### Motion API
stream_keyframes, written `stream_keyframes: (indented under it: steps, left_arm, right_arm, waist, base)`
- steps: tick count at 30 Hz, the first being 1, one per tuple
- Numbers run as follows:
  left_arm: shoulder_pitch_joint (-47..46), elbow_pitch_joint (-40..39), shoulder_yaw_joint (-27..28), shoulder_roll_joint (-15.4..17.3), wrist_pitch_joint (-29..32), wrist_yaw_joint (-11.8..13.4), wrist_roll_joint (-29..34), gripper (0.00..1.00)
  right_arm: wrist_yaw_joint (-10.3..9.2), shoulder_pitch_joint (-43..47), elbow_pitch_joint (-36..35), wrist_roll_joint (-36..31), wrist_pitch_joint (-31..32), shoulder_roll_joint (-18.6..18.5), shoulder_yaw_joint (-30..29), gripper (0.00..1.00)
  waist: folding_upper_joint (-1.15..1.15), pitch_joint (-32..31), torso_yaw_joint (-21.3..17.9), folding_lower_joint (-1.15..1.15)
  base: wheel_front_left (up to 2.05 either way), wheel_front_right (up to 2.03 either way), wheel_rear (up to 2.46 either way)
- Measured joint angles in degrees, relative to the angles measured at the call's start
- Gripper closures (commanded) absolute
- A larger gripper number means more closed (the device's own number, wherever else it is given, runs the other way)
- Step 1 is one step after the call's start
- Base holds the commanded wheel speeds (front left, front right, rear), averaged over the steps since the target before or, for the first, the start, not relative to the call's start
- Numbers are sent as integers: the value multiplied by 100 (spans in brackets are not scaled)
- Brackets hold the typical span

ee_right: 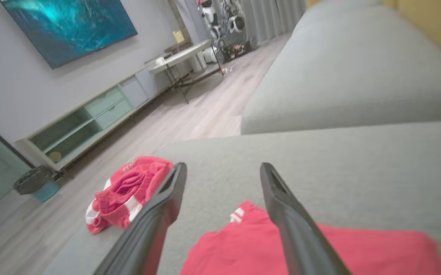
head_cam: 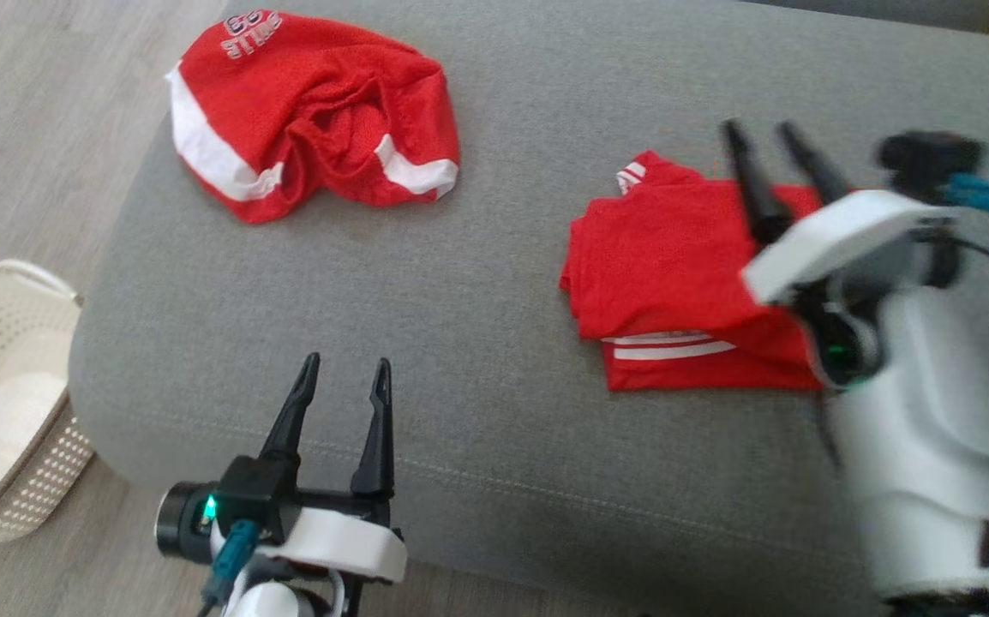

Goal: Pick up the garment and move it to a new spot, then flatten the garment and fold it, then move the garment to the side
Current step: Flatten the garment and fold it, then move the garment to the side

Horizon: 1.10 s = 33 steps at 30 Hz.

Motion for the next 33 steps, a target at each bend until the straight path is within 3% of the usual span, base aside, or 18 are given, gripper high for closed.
stream_keyframes:
  steps: [7,13,18,25,33]
  left_arm:
    - [50,-131,174,-1,0,-3,54,0]
    - [129,-232,369,-3,0,-3,49,0]
    - [282,-367,573,-4,0,-5,-108,0]
    - [585,-423,716,-4,0,-11,-55,0]
    - [849,-398,749,0,0,-307,248,0]
  right_arm:
    - [0,1159,-1201,-389,-113,-383,-832,0]
    - [0,2075,-1759,-321,-1094,-492,-563,0]
    - [0,2458,-1634,-517,-2153,-534,-101,0]
    - [0,2790,-1652,-1003,-2369,-301,-118,0]
    - [0,3712,-2008,-1369,-2376,36,-414,0]
  waist:
    - [0,-83,-313,0]
    - [0,-177,-635,0]
    - [0,-350,-894,0]
    - [0,-734,-1101,0]
    - [0,-1072,-1264,0]
  base:
    - [0,0,0]
    - [0,0,0]
    - [0,0,0]
    - [0,0,0]
    - [0,0,0]
